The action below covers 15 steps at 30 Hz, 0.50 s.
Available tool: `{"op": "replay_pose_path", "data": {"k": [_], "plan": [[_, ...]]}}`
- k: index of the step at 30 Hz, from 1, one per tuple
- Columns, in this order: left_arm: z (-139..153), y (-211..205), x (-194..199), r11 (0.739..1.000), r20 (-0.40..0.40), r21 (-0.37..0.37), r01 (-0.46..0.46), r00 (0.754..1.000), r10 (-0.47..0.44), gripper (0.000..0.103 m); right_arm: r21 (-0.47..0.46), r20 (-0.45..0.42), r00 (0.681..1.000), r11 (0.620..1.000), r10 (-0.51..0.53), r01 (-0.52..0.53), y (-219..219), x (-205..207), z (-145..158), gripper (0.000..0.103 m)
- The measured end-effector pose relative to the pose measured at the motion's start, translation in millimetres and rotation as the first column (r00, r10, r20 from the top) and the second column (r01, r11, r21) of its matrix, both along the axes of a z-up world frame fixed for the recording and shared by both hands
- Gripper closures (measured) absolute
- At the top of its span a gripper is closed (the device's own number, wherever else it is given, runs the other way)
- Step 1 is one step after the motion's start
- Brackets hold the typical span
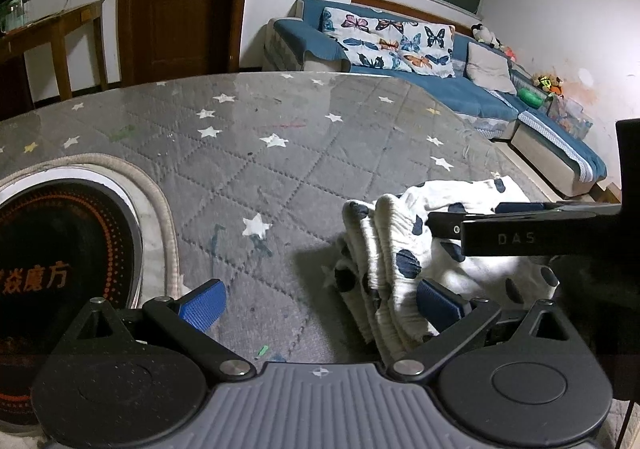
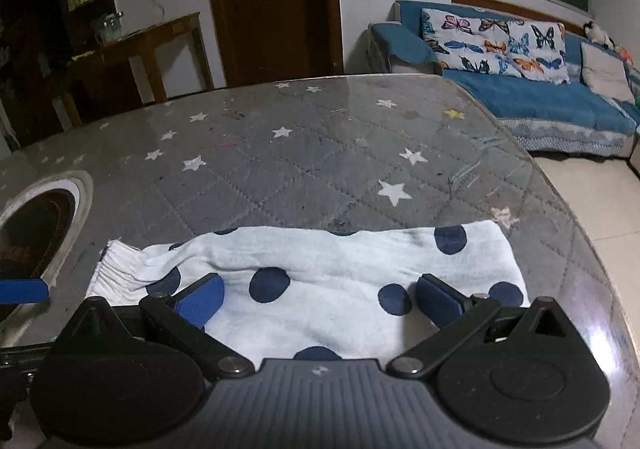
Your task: Fold clothes
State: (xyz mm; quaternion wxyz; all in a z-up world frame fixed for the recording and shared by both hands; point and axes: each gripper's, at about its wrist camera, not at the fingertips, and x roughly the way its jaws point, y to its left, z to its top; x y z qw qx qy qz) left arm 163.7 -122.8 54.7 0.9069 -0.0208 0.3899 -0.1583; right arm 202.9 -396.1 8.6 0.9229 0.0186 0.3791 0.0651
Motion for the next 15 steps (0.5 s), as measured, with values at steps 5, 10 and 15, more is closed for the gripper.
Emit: {"op": "replay_pose_path", "data": {"k": [5,10,15], "plan": [[1.2,1.3,-1.6,1.0,0.002,0.0,0.002,1.0,-0.002,0.0,0.024,0.032,0.999,1.0,0.004,-0.005,-3.0,-11.5,14.4,0.0],[-0.6,2.6,-0.6,1.0,-0.004,-0.002,-0.002,1.0,0.002,0.0,-0.016,0.03,0.999,1.0,0.026,-0.025,-2.9,-28.7,7.7,0.0],[0.0,3.8,-0.6,1.0,-0.012,-0.005,-0.008,1.0,0.008,0.0,-0.063,0.062,0.997,0.997,0.043,-0.04,-2.2,-48.4,9.2,0.0]]}}
